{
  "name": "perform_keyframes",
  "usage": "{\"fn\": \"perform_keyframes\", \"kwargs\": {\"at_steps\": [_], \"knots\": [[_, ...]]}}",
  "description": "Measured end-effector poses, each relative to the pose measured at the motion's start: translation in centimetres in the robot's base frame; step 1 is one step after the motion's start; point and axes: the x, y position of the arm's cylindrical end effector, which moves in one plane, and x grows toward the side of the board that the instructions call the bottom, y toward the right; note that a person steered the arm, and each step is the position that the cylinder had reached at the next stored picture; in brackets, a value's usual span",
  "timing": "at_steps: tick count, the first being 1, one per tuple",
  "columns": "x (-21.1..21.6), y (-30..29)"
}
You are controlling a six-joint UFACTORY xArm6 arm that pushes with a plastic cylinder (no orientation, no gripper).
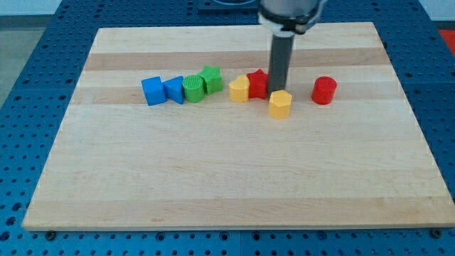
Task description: Move yellow heart to the bottom right to green star
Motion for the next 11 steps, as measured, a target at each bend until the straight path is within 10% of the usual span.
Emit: {"fn": "perform_keyframes", "kwargs": {"at_steps": [4,11], "knots": [[1.6,-8.2],[-2.7,-5.4]]}}
